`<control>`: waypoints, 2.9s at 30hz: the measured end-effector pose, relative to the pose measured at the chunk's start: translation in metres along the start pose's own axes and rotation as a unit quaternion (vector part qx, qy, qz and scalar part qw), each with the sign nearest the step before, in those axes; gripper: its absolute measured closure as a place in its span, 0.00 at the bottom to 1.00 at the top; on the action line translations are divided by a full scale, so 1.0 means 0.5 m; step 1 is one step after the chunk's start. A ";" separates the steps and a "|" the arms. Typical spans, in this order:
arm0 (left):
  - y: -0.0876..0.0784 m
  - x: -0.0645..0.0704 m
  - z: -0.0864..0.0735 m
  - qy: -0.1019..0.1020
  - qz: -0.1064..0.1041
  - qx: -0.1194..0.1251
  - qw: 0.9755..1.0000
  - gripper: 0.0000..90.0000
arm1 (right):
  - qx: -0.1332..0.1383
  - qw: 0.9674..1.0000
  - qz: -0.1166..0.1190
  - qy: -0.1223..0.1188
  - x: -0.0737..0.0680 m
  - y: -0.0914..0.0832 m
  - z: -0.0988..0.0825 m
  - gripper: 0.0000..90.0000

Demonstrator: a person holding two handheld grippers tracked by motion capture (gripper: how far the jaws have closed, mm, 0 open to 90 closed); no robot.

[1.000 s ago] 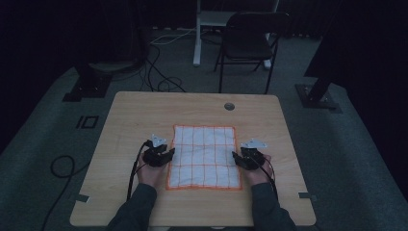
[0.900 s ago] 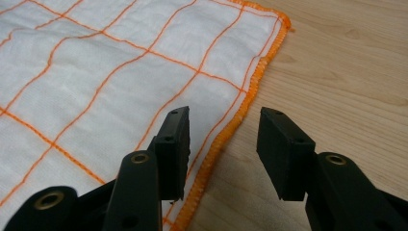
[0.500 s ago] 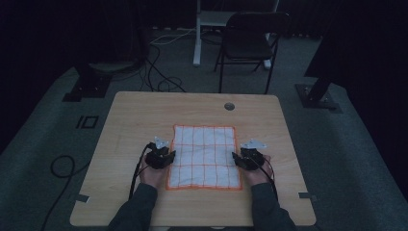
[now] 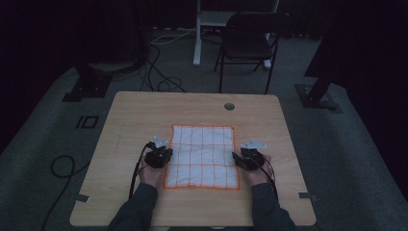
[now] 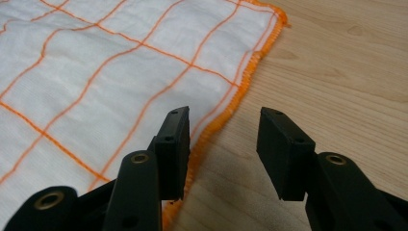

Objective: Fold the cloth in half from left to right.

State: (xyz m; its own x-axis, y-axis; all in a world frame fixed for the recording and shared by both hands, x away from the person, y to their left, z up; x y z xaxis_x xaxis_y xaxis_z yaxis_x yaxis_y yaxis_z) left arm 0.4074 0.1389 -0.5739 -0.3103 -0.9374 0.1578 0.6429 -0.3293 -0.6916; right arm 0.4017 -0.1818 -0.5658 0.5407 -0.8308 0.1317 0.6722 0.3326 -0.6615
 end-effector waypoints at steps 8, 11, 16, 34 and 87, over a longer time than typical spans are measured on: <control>-0.014 0.004 0.015 -0.005 -0.018 0.011 1.000 0.97 | -0.001 1.000 0.003 -0.003 -0.005 0.003 0.001 0.61; -0.020 0.017 0.026 -0.003 -0.035 0.018 0.999 0.97 | -0.002 1.000 0.004 -0.005 -0.006 0.005 0.001 0.61; -0.020 0.046 0.042 0.012 -0.053 0.019 0.998 0.97 | -0.003 1.000 0.004 -0.006 -0.006 0.006 0.001 0.61; -0.001 0.157 0.081 0.059 -0.106 0.011 0.993 0.97 | -0.004 1.000 0.007 -0.007 -0.008 0.008 0.000 0.61; 0.008 0.154 0.059 0.079 -0.090 0.008 0.993 0.78 | 0.015 0.996 0.074 -0.047 -0.135 0.048 0.069 0.65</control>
State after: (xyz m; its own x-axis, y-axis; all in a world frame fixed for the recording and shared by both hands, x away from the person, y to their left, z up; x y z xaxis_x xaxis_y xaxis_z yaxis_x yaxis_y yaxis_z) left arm 0.4065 0.0622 -0.5437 -0.5267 -0.8338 0.1650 0.5774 -0.4935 -0.6504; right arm 0.3989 -0.1025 -0.5653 0.6789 -0.7269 0.1030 0.5957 0.4634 -0.6561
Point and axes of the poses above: each handheld gripper's, and its own axes: y roughly forward along the jaws, z roughly out of its top, x roughly to its right, the point moved 5 cm from there along y, roughly forward along the jaws, and after that the axes turned 8 degrees about -y, right-handed, at the moved point
